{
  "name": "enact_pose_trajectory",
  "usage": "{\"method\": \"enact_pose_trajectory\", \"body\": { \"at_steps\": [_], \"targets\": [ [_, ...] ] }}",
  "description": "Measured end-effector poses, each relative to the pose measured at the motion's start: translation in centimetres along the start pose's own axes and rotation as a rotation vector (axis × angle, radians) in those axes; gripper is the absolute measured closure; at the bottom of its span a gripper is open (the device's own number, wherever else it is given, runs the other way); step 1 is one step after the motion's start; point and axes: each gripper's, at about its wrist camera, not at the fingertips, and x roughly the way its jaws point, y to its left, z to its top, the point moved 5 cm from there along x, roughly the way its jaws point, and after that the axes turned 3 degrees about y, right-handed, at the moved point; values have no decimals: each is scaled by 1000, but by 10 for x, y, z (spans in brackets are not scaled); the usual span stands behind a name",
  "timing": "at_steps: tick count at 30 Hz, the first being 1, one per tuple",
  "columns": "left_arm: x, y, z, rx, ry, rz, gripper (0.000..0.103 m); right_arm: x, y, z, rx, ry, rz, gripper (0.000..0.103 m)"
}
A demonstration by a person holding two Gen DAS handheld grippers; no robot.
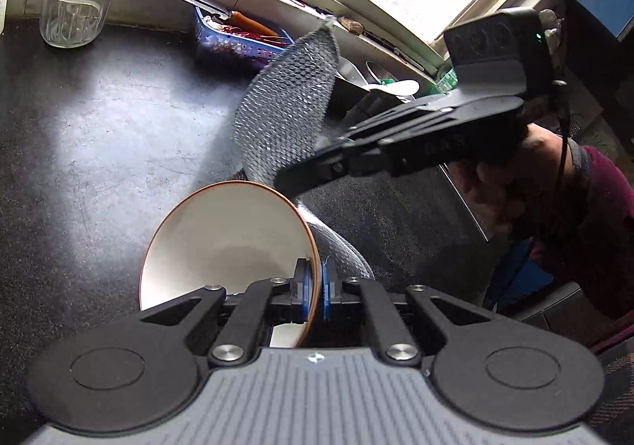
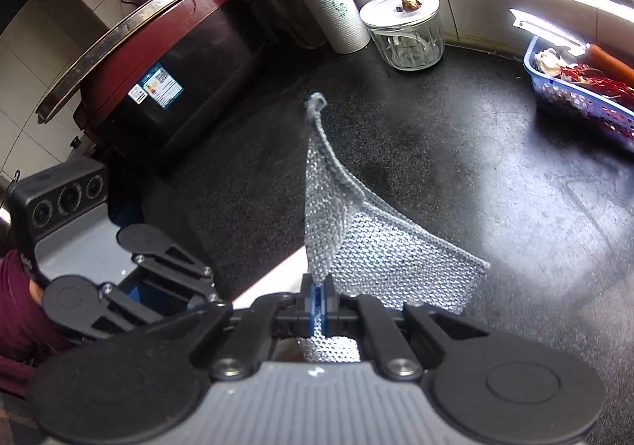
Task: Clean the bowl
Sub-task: 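Tilt the bowl with the left gripper while the right gripper wipes its outer wall, then wipe the mesh cloth along the bowl's outer wall with the right gripper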
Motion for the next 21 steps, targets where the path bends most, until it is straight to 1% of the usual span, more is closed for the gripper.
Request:
{"method": "enact_pose_trajectory", "body": {
  "at_steps": [4,9,12,15,18,21],
  "targets": [
    [-1,0,1,11,3,16,98,12,0,10,5,2,11,101],
    [-6,4,1,2,-4,22,98,-6,13,0,-7,1,107,100],
    [-6,5,1,8,-2,22,98,-14,23,-14,-25,25,159,101],
    [-6,3,1,18,2,23,98,-14,23,-20,21,19,212,100],
    [-7,4,1,24,-1,35,98,-9,20,-15,73,-5,262,100],
    [-10,6,0,30,-2,47,98,-5,18,-9,95,-20,281,100]
  ]
}}
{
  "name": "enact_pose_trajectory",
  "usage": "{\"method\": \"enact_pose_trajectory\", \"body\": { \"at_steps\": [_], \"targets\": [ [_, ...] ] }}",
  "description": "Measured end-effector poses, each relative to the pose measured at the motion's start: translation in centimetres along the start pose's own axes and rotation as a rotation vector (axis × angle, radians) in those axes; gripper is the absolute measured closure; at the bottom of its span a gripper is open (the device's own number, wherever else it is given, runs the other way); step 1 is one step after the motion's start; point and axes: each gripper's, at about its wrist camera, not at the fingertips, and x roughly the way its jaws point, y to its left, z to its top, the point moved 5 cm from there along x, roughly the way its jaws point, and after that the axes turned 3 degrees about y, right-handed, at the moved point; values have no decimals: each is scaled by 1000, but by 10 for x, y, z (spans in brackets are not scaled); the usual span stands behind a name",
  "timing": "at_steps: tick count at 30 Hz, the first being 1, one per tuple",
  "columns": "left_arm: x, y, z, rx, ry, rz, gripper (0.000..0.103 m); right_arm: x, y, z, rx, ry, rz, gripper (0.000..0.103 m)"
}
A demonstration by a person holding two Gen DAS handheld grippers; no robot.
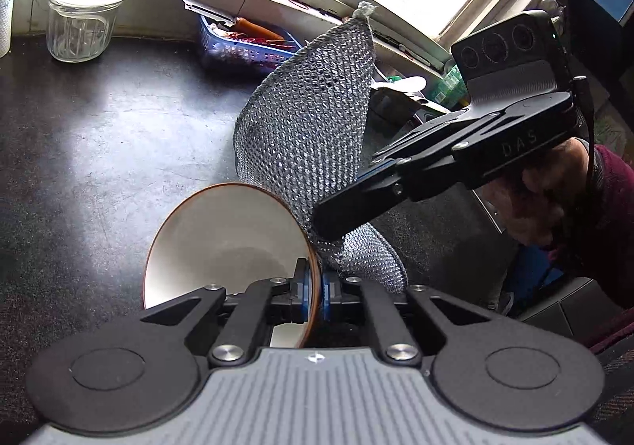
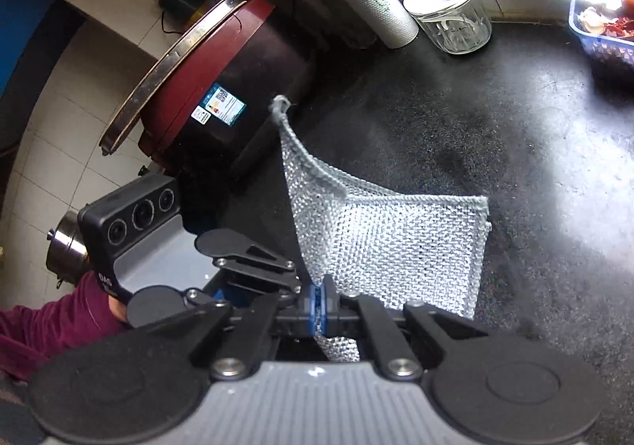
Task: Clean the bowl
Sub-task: 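Wipe the mesh cloth along the bowl's outer wall with the right gripper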
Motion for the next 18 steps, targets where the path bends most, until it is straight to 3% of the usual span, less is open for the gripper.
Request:
{"method": "enact_pose_trajectory", "body": {
  "at_steps": [6,13,18],
  "targets": [
    [-1,-3,-5,35,-2,3,98,0,-14,8,50,-48,-48,100],
    [3,-22,-9,270,73,34,98,4,-31,13,100,-52,-55,100],
    [4,-24,-7,326,117,33,97,7,-34,20,102,-37,-54,100]
  ]
}}
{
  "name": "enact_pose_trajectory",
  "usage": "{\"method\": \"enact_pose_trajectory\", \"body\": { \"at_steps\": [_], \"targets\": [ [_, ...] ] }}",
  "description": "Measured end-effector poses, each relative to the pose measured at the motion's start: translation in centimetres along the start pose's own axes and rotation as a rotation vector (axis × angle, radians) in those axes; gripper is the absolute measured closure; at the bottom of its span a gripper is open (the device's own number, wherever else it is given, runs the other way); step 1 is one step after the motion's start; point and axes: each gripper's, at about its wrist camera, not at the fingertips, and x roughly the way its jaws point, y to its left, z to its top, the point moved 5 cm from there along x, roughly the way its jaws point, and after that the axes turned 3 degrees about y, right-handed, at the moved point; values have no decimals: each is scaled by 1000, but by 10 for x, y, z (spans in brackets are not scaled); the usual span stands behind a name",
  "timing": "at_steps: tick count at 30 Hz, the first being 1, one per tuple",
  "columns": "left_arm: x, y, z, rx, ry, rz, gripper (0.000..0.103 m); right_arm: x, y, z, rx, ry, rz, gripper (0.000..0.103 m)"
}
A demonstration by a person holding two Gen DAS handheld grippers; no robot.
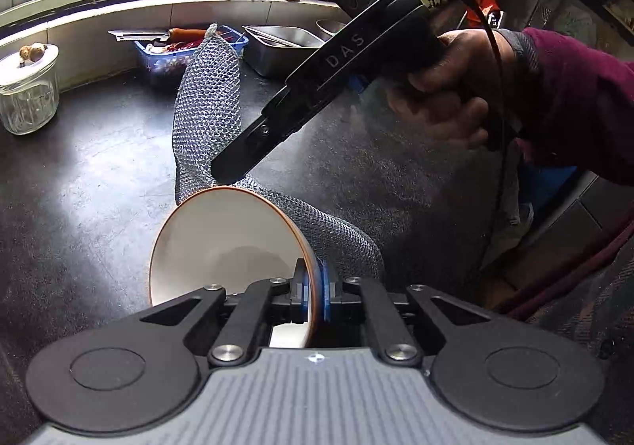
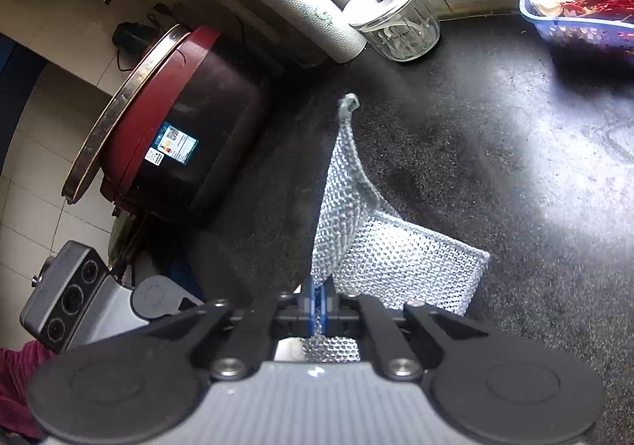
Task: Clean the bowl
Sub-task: 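Wipe the mesh cloth along the bowl's outer wall with the right gripper, then rotate the bowl with the left gripper while the right gripper rubs its outer wall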
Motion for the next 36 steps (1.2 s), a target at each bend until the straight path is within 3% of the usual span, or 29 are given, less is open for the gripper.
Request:
{"method": "enact_pose_trajectory", "body": {
  "at_steps": [10,21,30,32,34,36],
  "targets": [
    [3,2,-1,-67,13,0,96,4,8,-11,-28,27,11,100],
    [-2,15,8,-217,10,12,96,3,12,-16,-56,38,6,100],
    [-1,16,13,-244,27,48,94,4,9,-16,-58,41,1,100],
    [-1,16,14,-242,31,55,93,4,9,-16,-60,43,-2,100],
    [-2,16,15,-255,28,50,84,5,8,-16,-61,43,-4,100],
    [-4,18,16,-269,7,55,81,5,8,-16,-61,43,-3,100]
  ]
}}
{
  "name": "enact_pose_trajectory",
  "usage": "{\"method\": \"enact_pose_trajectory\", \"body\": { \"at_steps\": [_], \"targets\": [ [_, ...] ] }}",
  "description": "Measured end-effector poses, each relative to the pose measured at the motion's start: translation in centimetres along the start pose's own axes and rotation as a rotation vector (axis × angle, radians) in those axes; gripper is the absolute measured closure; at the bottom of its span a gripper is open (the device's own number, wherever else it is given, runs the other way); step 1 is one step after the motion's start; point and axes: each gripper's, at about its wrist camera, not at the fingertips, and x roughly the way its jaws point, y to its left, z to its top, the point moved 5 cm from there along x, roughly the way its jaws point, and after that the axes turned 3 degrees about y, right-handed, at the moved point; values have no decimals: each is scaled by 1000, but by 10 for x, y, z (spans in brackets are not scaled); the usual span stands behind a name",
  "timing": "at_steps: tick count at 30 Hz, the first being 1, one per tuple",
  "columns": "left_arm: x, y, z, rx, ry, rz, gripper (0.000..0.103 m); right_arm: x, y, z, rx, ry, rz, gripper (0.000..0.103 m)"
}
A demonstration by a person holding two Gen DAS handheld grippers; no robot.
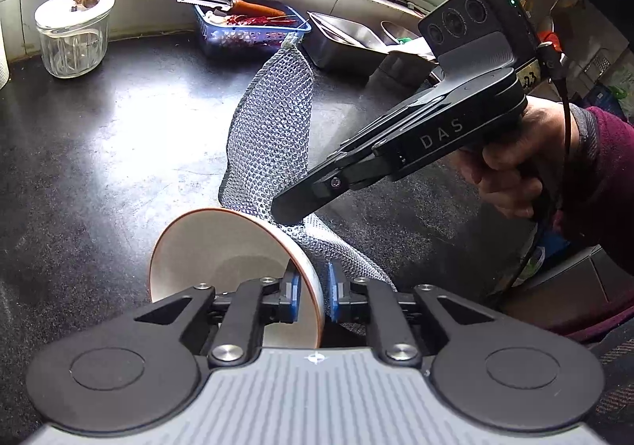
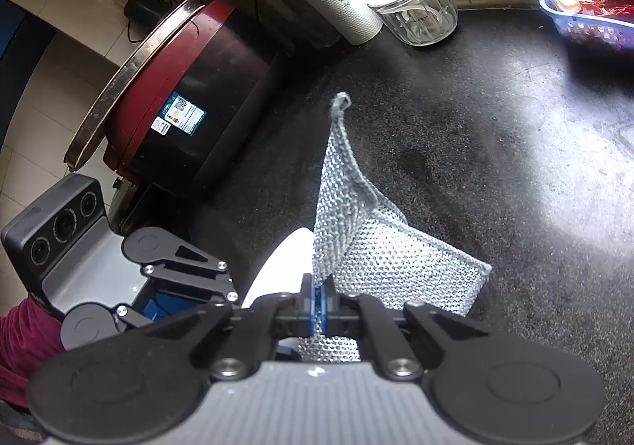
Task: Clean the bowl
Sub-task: 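Rotate the bowl with the left gripper while the right gripper rubs its outer wall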
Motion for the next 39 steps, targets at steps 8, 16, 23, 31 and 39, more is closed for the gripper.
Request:
{"method": "enact_pose_trajectory", "body": {
  "at_steps": [8,16,23,31,39],
  "targets": [
    [-4,10,2,-78,-34,-35,81,0,-3,-1,7,-4,3,100],
    [-8,24,3,-169,-64,-46,90,-1,-9,-5,25,-21,12,100],
    [-9,37,2,-303,-95,-80,95,-3,-12,-8,46,-50,15,100],
    [-6,50,5,-483,-155,-66,96,-6,-5,-15,50,-92,7,100],
    [-3,57,9,-538,-163,-67,96,-3,8,-25,12,-71,-19,100]
  ]
}}
